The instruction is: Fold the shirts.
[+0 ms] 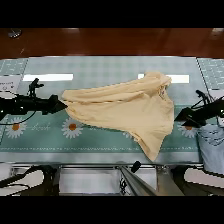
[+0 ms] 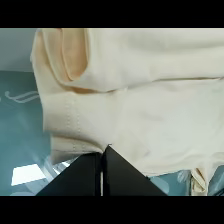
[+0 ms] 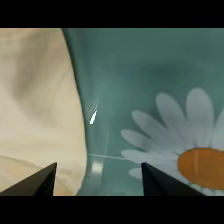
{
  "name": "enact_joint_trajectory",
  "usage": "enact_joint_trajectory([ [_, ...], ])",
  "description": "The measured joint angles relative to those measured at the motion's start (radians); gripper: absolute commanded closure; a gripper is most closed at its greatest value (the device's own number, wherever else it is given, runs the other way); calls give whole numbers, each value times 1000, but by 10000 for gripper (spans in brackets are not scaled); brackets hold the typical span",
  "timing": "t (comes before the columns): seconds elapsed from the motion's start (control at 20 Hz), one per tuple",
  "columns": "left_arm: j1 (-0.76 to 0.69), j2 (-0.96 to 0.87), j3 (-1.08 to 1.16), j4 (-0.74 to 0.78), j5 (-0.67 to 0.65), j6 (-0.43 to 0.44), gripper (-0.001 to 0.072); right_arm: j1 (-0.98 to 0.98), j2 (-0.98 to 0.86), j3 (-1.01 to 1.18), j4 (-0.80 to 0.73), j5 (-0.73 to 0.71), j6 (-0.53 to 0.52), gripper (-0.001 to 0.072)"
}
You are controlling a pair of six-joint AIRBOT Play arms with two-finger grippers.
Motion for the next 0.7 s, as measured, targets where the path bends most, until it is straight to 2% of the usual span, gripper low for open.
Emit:
enact_joint_trajectory([
  [0.15, 0, 10, 0, -2, -31, 3, 688, -7, 11, -94, 62, 16, -46, 124],
  [0.25, 0, 13, 1, -3, -37, 4, 688, -3, 12, -135, 89, 11, -61, 189],
  [0.35, 0, 14, 1, -4, -41, 5, 688, 24, 13, -174, 106, -10, -72, 381],
  [0.45, 0, 15, 1, -4, -44, 6, 688, 77, 12, -202, 103, -47, -79, 684],
  [0.7, 2, 45, 24, -13, -57, 27, 689, 203, 35, -144, 98, -96, -83, 683],
])
